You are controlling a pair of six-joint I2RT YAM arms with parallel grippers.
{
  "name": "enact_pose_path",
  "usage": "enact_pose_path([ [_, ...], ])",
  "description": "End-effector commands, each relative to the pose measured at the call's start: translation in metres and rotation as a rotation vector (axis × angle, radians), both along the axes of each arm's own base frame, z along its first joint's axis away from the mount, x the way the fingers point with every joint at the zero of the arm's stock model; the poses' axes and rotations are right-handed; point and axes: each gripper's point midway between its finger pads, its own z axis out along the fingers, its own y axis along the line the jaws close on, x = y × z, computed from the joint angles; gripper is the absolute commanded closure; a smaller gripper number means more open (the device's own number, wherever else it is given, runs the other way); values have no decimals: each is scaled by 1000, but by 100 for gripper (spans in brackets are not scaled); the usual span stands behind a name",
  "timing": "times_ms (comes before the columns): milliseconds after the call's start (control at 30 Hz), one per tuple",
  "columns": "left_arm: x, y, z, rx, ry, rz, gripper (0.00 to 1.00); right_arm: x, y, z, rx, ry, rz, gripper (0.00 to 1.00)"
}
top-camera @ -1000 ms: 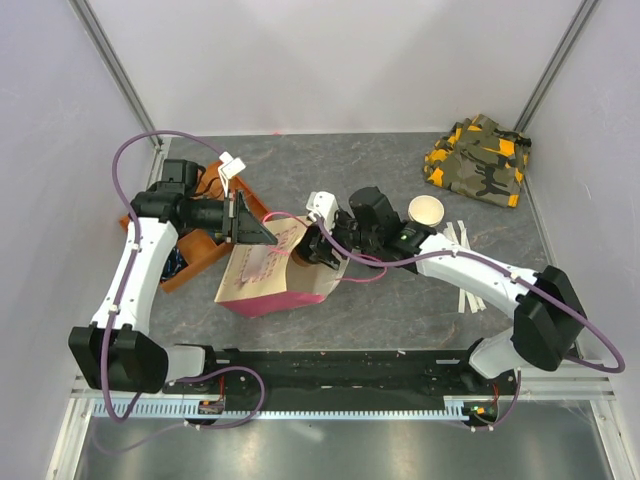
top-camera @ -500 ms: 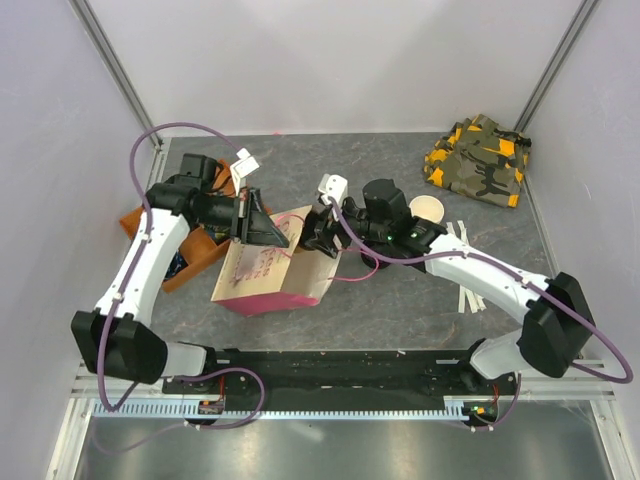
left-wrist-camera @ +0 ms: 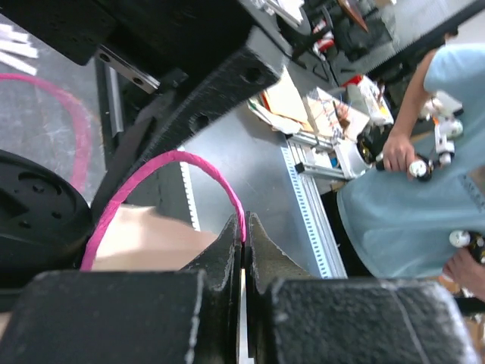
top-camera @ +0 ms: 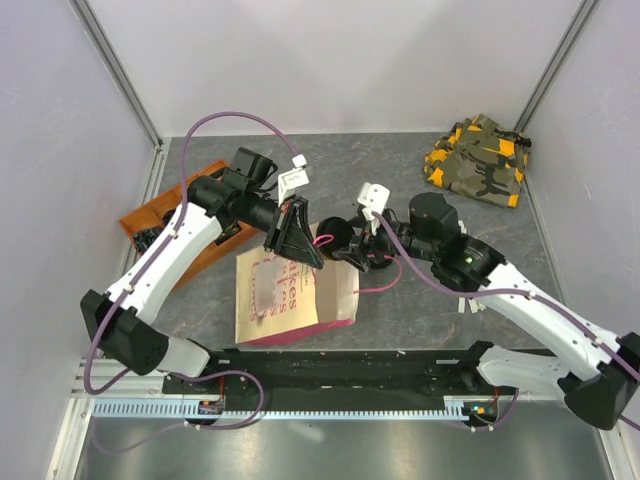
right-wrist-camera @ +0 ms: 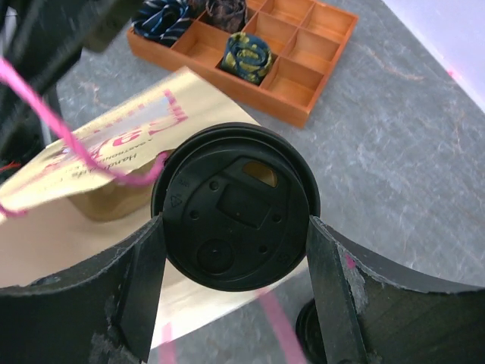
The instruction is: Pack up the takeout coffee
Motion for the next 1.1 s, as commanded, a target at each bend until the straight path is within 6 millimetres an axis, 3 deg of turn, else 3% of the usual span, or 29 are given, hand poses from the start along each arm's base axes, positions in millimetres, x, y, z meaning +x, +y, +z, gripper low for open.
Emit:
enact_pose_path([
  [0,-17,3,19,-85,-97,-32,98,-20,-19,-3,-20,33,-3,51],
  [167,-26,-1,19,-131,-251,-25,98,-35,-28,13,13,57,-1,51],
  [367,-37,9,-15,-100,-277,4,98,-46,-24,0,-13,99,50,54],
  [467,-36,13,-23,-84,-349,50,98,-51,-19,-8,-31,100,101,55],
  [600,-34,18,-25,-74,-390,90,98,-55,-13,-18,-43,74,151,55],
  [800,-31,26,-9,-80,-465,154,98,-46,2,-32,-52,71,161,55],
  [1067,-7,57,-12,127,-295,377,98,-42,16,-25,-55,50,166,55],
])
